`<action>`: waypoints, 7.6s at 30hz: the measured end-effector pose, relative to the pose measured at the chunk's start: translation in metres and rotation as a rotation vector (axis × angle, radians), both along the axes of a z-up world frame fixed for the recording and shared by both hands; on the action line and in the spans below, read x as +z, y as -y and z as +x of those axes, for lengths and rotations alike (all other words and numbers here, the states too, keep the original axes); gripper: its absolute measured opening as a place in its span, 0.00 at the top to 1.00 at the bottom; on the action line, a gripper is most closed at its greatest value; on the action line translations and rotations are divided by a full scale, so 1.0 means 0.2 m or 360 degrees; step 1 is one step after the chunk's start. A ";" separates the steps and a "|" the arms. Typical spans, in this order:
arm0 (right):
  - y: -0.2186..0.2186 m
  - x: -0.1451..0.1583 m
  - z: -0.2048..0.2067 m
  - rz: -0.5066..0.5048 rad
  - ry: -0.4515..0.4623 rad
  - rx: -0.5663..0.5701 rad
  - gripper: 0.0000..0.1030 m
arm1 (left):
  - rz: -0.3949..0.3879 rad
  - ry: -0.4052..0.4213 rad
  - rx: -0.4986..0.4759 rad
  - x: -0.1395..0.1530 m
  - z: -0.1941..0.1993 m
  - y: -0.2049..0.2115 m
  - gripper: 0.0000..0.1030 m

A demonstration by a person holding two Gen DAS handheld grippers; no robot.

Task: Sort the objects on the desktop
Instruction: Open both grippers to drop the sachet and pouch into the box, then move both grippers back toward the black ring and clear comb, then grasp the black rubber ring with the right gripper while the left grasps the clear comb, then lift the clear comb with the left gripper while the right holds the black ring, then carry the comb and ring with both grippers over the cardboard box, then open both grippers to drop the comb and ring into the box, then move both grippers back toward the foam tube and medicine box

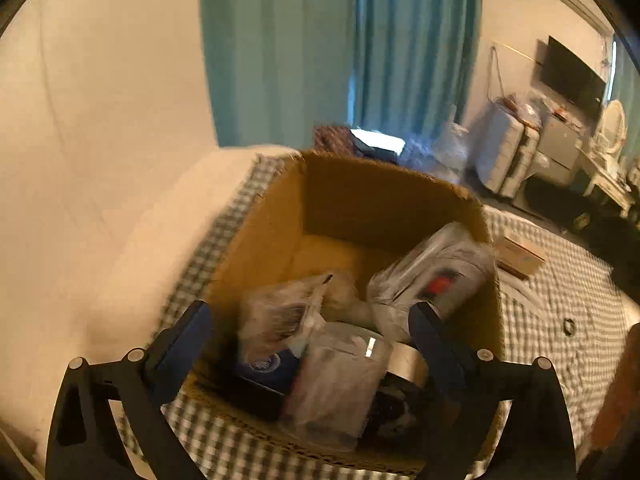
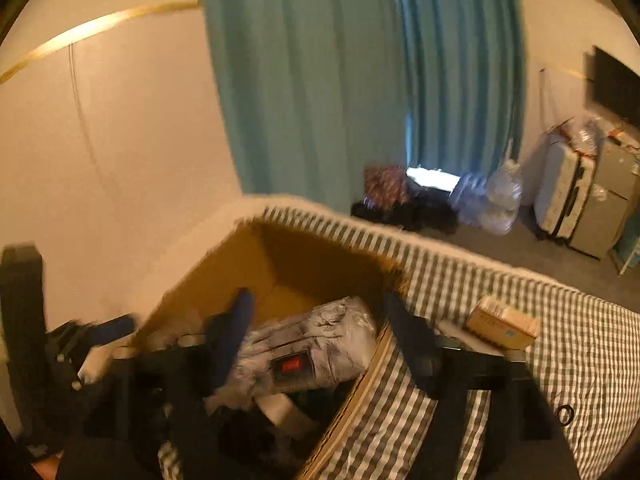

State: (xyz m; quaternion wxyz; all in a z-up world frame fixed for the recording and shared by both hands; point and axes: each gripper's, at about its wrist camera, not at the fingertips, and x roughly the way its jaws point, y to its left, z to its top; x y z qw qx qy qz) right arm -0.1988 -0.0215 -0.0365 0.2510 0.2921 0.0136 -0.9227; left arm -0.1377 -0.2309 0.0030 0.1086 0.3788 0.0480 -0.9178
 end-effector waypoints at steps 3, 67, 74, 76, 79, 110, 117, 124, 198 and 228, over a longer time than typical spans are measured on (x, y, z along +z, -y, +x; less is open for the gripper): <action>-0.07 0.03 0.05 0.0006 -0.0016 -0.0020 0.30 | 0.0033 0.0007 -0.0017 0.01 0.03 -0.03 0.02; -1.62 -0.98 -0.26 0.0315 0.0446 -0.0668 0.96 | 0.0173 0.0252 -0.0404 -0.88 -0.68 -1.65 0.24; -1.61 -0.93 -0.26 0.0305 0.0424 -0.0646 0.96 | 0.0224 0.0301 -0.0579 -0.87 -0.56 -1.49 0.65; -1.62 -0.92 -0.26 0.0294 0.0421 -0.0646 0.96 | 0.0215 0.0322 -0.0571 -0.87 -0.50 -1.43 0.65; -1.64 -0.89 -0.30 0.0274 0.0430 -0.0648 0.96 | 0.0262 0.0329 -0.0567 -0.87 -0.42 -1.35 0.65; -1.69 -0.84 -0.19 0.0164 0.0454 -0.0646 0.96 | 0.0266 0.0258 -0.0581 -0.81 -0.17 -1.26 0.96; -1.64 -0.81 -0.14 0.0197 0.0420 -0.0625 0.96 | 0.0248 0.0307 -0.0655 -0.79 -0.25 -1.36 0.95; -1.63 -0.87 -0.20 0.0194 0.0448 -0.0619 0.96 | 0.0184 0.0368 -0.0608 -0.91 -0.41 -1.45 0.95; -0.71 0.06 0.09 -0.0322 0.0087 -0.0111 0.31 | 0.0045 -0.0055 -0.0028 0.09 0.15 -0.21 0.10; -1.18 -0.92 -0.59 0.0113 0.0353 0.0054 0.53 | 0.0156 0.0036 -0.0331 -0.56 -0.44 -1.10 0.01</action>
